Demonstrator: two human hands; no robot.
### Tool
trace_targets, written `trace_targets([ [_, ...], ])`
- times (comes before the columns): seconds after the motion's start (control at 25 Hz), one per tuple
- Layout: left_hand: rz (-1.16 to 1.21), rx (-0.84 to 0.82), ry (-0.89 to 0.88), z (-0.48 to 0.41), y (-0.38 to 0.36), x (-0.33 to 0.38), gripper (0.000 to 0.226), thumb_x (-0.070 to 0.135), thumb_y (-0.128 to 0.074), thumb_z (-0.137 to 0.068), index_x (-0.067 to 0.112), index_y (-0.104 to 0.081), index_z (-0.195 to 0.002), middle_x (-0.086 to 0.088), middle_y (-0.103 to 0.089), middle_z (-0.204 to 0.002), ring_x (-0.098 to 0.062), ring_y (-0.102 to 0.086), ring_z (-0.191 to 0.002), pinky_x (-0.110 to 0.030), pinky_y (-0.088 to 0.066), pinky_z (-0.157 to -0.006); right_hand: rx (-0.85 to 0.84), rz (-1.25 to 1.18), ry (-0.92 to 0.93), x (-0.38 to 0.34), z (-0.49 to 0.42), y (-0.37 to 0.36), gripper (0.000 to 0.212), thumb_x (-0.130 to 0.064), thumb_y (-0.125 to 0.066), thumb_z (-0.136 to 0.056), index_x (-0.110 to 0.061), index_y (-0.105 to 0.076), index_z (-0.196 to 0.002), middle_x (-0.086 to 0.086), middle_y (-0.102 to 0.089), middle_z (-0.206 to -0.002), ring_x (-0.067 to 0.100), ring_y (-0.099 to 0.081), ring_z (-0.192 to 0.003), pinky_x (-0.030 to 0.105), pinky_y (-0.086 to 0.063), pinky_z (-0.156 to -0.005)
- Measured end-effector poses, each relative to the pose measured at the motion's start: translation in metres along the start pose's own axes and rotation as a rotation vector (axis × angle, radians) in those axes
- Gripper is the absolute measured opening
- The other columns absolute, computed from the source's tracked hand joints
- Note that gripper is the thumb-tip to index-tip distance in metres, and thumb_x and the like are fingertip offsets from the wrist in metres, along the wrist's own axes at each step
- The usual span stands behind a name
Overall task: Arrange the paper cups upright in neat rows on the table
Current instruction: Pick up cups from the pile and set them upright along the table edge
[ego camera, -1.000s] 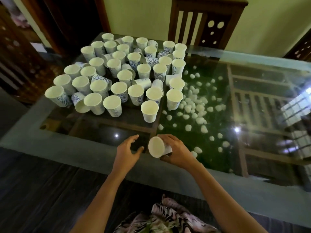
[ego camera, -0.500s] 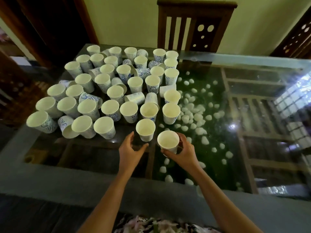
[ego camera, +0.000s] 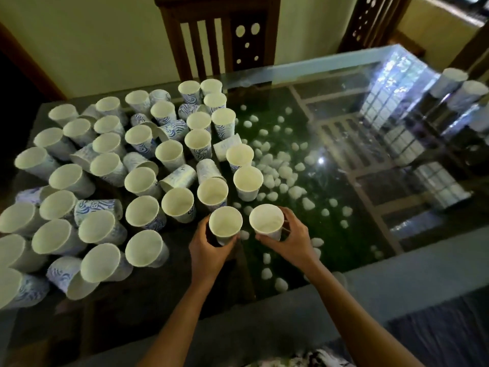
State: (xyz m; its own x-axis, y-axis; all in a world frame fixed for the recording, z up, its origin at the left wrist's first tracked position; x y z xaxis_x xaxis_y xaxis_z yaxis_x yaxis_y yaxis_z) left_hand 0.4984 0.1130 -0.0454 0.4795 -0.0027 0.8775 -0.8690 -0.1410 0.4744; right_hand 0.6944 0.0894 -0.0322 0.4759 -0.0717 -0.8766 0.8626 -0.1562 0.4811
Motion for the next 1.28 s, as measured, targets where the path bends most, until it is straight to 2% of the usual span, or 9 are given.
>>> trace_targets([
  [0.12, 0.042, -0.058, -0.054, 0.002, -0.005, 0.007, 0.068, 0.021, -0.086, -0.059, 0.01, -0.055, -0.118, 0.005, -0.056, -0.118, -0.008, -0.051, -0.111, -0.022, -0.041, -0.091, 0.065, 0.001, -0.031, 0.003, 0.005, 0.004, 0.064, -0.028, -0.083, -0.066, -0.028, -0.043, -0.117, -0.016, -0.047, -0.115, -0.009, -0.045, -0.102, -0.004, -0.037, -0.078],
  [0.44, 0.085, -0.195, -0.187, -0.006, -0.069, 0.064, 0.067, 0.017, -0.087, -0.058, 0.005, -0.057, -0.117, 0.003, -0.055, -0.117, -0.011, -0.05, -0.111, -0.025, -0.041, -0.091, 0.246, -0.089, -0.098, 0.028, 0.02, 0.062, 0.064, -0.024, -0.083, -0.066, -0.026, -0.045, -0.117, -0.014, -0.051, -0.115, -0.004, -0.051, -0.103, 0.001, -0.041, -0.082],
  [0.64, 0.061, -0.305, -0.242, -0.01, -0.151, 0.119, 0.071, 0.027, -0.086, -0.057, 0.004, -0.056, -0.118, -0.009, -0.06, -0.12, -0.014, -0.053, -0.11, -0.028, -0.044, -0.09, 0.371, -0.125, -0.122, 0.068, 0.016, 0.145, 0.064, -0.025, -0.084, -0.065, -0.022, -0.048, -0.118, -0.01, -0.055, -0.115, -0.003, -0.054, -0.103, 0.007, -0.045, -0.084],
  [0.76, 0.104, -0.341, -0.223, -0.011, -0.211, 0.152, 0.072, 0.024, -0.087, -0.057, 0.005, -0.055, -0.119, -0.011, -0.059, -0.121, -0.014, -0.052, -0.109, -0.032, -0.047, -0.092, 0.426, -0.115, -0.113, 0.097, 0.004, 0.2, 0.064, -0.027, -0.084, -0.065, -0.022, -0.049, -0.119, -0.005, -0.058, -0.117, 0.004, -0.056, -0.106, 0.011, -0.047, -0.087],
  [0.84, 0.108, -0.326, -0.221, -0.008, -0.257, 0.18, 0.072, 0.022, -0.086, -0.058, 0.006, -0.055, -0.12, -0.008, -0.059, -0.119, -0.014, -0.052, -0.108, -0.029, -0.044, -0.091, 0.444, -0.104, -0.116, 0.118, -0.005, 0.245, 0.065, -0.027, -0.084, -0.065, -0.019, -0.05, -0.12, -0.003, -0.059, -0.118, 0.007, -0.056, -0.107, 0.017, -0.049, -0.089],
  [0.96, 0.185, -0.342, -0.162, 0.005, -0.326, 0.229, 0.07, 0.015, -0.086, -0.059, 0.007, -0.054, -0.121, 0.004, -0.054, -0.111, -0.009, -0.05, -0.104, -0.015, -0.04, -0.083, 0.464, -0.074, -0.103, 0.151, -0.02, 0.316, 0.067, -0.034, -0.083, -0.063, -0.018, -0.05, -0.12, 0.001, -0.061, -0.117, 0.011, -0.059, -0.106, 0.026, -0.052, -0.088],
  [1.04, 0.241, -0.38, -0.136, 0.012, -0.367, 0.256, 0.07, 0.011, -0.085, -0.06, 0.008, -0.052, -0.122, 0.008, -0.05, -0.109, -0.006, -0.048, -0.103, -0.008, -0.036, -0.079, 0.493, -0.07, -0.106, 0.168, -0.027, 0.356, 0.067, -0.034, -0.084, -0.062, -0.021, -0.049, -0.118, 0.001, -0.061, -0.115, 0.012, -0.059, -0.105, 0.026, -0.053, -0.086],
  [1.16, 0.269, -0.441, -0.134, 0.013, -0.415, 0.278, 0.073, 0.015, -0.086, -0.059, 0.012, -0.051, -0.123, 0.007, -0.052, -0.11, -0.009, -0.05, -0.104, -0.017, -0.04, -0.085, 0.546, -0.074, -0.128, 0.189, -0.037, 0.395, 0.067, -0.027, -0.086, -0.062, -0.019, -0.05, -0.119, 0.002, -0.061, -0.115, 0.013, -0.059, -0.104, 0.023, -0.052, -0.086],
  [1.28, 0.253, -0.491, -0.141, 0.004, -0.457, 0.289, 0.068, 0.016, -0.087, -0.058, 0.019, -0.051, -0.115, 0.005, -0.054, -0.11, -0.012, -0.052, -0.105, -0.026, -0.043, -0.089, 0.617, -0.095, -0.155, 0.209, -0.049, 0.419, 0.068, -0.029, -0.085, -0.063, -0.016, -0.051, -0.121, 0.003, -0.061, -0.117, 0.011, -0.058, -0.106, 0.023, -0.051, -0.089],
])
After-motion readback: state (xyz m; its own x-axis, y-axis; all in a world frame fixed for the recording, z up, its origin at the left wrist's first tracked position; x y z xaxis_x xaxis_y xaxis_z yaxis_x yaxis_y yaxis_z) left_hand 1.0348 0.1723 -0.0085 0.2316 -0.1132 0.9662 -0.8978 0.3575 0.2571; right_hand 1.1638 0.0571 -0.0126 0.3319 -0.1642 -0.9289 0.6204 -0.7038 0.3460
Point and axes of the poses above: each hand's wrist, its own z-axis away from the middle knuckle, its own y-axis out of the back of the hand, x = y × z, the point moved 3 cm from there along -z, towards the middle knuckle
